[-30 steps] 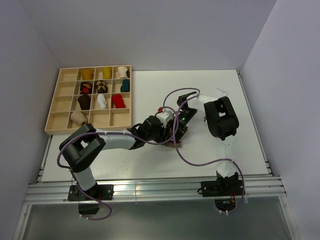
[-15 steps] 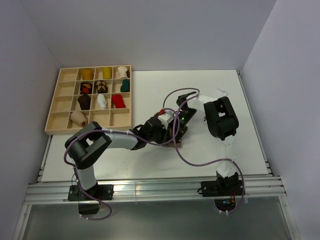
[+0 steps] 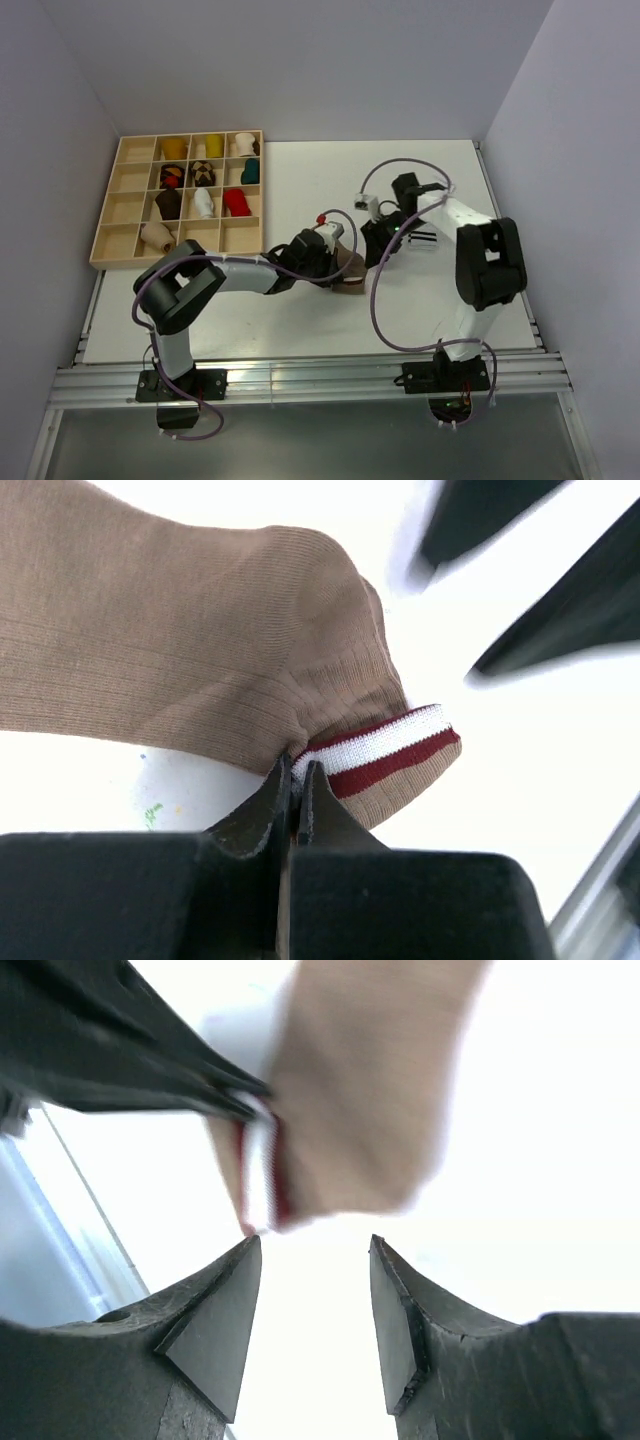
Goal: Roll the socks
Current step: Roll the sock at the center of the board.
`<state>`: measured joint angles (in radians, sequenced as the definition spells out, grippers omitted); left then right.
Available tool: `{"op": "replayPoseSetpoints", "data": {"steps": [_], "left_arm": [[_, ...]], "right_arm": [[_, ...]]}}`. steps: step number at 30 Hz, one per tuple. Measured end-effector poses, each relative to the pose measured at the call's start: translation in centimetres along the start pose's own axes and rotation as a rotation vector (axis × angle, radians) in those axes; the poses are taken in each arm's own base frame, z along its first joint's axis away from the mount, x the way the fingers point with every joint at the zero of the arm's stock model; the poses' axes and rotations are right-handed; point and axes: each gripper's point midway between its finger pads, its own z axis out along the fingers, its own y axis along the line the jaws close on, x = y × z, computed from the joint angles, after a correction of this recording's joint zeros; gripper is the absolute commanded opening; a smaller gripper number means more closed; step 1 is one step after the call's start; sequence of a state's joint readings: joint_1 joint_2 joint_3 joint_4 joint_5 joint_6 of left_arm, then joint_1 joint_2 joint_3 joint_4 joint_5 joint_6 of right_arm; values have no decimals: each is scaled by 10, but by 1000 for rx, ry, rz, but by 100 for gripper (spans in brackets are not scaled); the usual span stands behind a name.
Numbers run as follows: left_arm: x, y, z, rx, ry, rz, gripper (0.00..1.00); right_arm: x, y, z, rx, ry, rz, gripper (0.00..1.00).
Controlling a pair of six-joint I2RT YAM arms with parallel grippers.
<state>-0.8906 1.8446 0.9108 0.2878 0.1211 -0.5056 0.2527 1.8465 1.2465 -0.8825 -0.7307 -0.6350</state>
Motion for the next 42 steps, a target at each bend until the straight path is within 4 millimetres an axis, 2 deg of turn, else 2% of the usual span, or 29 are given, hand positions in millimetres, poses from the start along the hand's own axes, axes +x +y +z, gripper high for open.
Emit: {"op": "replayPoseSetpoints", "data": {"steps": [3,5,8,11,14,18,25,32,38,42], "left_arm": [[3,1,-3,26,32,-39,0],[5,5,-7,54,69,-83,0],[8,11,-14,76,130,-150,0],[11,14,-20,73,186,-204,1],[15,13,-22,69,245,-249,0],[18,9,-20,87,312,-299,0],[23,-1,-17,155,393,-358,0],[28,-3,-20,179,436,-400,0],[29,-3,-21,177,455,-409,0],[30,-3,-23,178,467,-415,0]], "right_arm": [[4,-15,-28,105,-111,-22,54],[15,-17,-39,178,-162,-59,57],[30,-1,-40,242,-209,-162,57],[37,15,-38,298,-243,-308,59],[33,36,-28,356,-262,-499,65],[29,70,0,339,-242,-725,67],[19,78,25,386,-179,-882,68],[27,82,46,394,-110,-968,66],[38,73,60,407,-44,-982,55],[37,64,64,437,-32,-983,33]]}}
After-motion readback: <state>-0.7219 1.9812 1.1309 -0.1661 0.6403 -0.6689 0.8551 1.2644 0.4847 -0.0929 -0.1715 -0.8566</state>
